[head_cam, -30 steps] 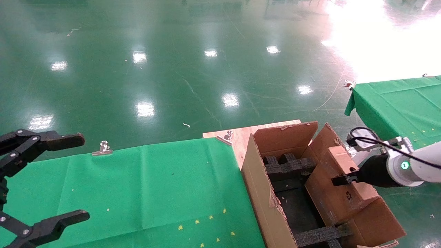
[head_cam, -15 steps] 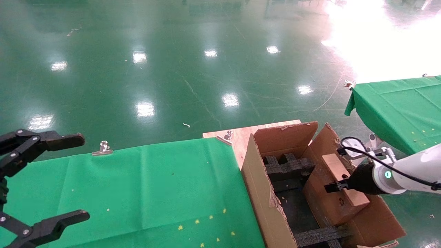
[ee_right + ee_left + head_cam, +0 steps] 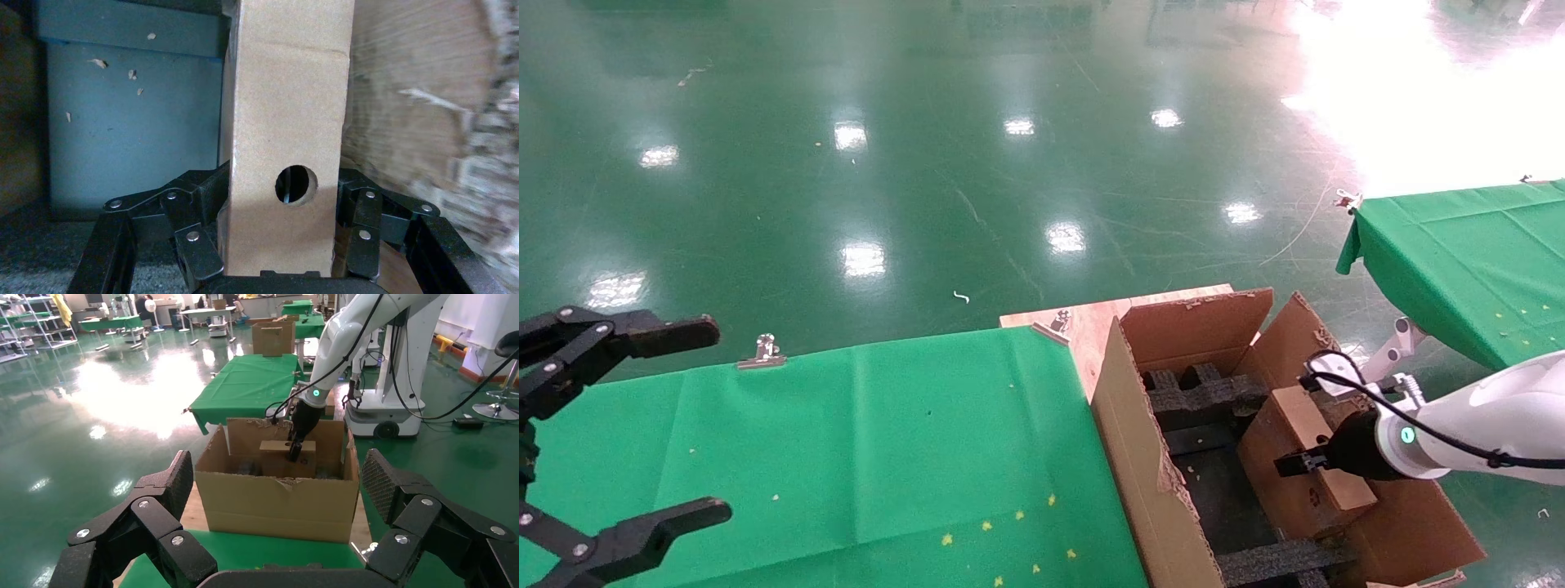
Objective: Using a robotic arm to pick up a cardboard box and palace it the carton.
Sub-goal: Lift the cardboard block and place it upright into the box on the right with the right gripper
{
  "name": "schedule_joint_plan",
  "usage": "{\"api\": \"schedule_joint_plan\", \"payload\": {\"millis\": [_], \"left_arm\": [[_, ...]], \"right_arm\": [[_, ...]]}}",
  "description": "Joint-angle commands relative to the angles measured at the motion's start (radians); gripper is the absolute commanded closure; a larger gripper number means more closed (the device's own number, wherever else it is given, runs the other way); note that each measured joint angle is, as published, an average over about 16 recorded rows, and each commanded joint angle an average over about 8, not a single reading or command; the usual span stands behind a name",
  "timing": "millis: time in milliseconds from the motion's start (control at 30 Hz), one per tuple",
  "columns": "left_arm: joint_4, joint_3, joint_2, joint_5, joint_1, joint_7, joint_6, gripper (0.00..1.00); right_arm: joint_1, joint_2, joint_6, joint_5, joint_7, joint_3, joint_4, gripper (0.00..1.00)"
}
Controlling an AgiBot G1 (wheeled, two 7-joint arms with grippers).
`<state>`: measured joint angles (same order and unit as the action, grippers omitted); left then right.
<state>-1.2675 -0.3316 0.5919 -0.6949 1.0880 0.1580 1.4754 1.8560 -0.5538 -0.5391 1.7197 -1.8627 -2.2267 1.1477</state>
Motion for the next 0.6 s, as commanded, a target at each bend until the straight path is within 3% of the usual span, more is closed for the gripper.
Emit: {"api": "schedule_joint_plan", "payload": {"millis": [33,267,333,533,600], "left_arm": [[0.0,0.0,0.0,0.0,0.0,0.0,0.0,0.0],[0.0,0.0,0.0,0.0,0.0,0.0,0.0,0.0],[0.0,0.0,0.0,0.0,0.0,0.0,0.0,0.0],[0.0,0.0,0.0,0.0,0.0,0.0,0.0,0.0],[0.0,0.0,0.0,0.0,0.0,0.0,0.0,0.0]], "right_arm": [[-0.018,-0.012,0.011,-0.011,0.009,-0.001,-0.017,1.0],[-0.064,-0.05,0.027,-0.059,0.054,0.004,-0.075,1.0],[-0.073,-0.056,0.03,-0.074,0.067,0.007,-0.087,0.94],[-0.09,-0.066,0.037,-0.109,0.096,0.016,-0.107,0.2],[-0.092,-0.067,0.038,-0.114,0.099,0.017,-0.11,0.01]]}}
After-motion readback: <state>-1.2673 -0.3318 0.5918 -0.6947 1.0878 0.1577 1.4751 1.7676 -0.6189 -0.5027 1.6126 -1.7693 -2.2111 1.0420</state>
